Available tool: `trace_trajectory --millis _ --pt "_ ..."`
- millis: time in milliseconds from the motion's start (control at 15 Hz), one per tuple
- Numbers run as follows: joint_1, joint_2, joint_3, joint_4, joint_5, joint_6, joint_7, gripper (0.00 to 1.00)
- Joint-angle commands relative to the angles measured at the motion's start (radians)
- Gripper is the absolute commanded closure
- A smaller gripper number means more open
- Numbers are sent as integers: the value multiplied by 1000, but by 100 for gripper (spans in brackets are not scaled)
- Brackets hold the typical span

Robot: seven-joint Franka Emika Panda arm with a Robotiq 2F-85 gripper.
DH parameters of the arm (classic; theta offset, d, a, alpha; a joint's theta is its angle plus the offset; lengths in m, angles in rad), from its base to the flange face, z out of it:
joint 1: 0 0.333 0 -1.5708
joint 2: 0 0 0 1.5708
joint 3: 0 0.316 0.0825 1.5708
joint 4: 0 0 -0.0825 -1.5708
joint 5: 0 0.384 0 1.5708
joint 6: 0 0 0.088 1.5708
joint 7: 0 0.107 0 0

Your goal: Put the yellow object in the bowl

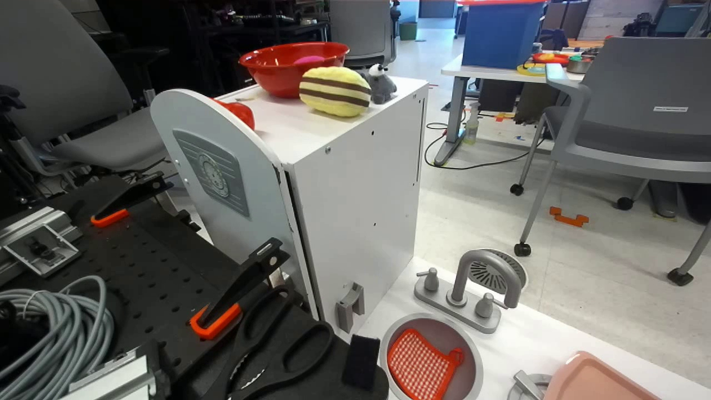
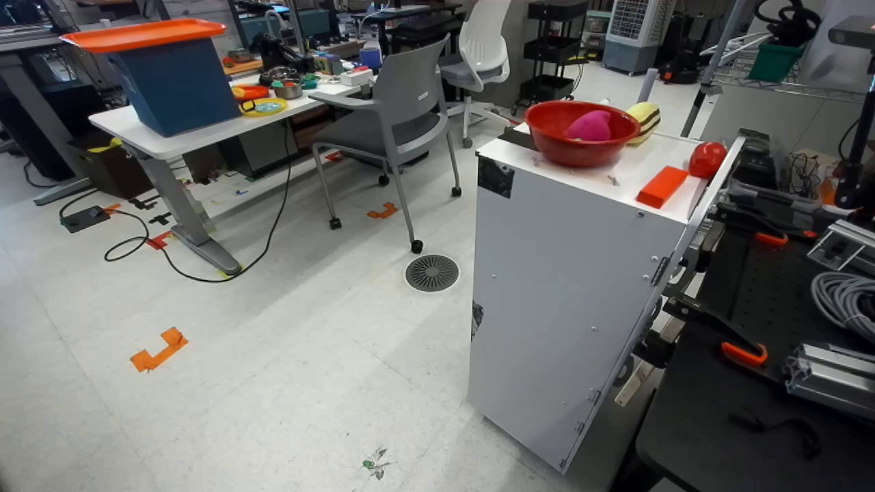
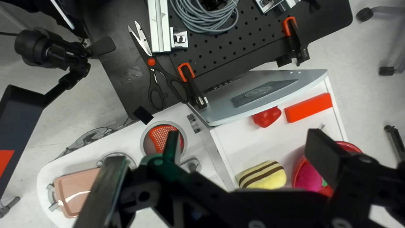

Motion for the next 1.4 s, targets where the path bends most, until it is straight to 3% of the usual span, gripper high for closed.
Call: trace_trajectory --millis 0,400,533,1000,1200,1333 --pt "10 143 -8 142 0 -48 28 0" --pt "28 304 12 305 4 -79 52 0" --pt "43 316 27 321 -2 -39 36 0" --pt "123 220 119 193 -155 236 -19 0" --pt "135 163 114 111 -112 356 -39 0" --pt "145 131 78 71 -10 379 -116 0"
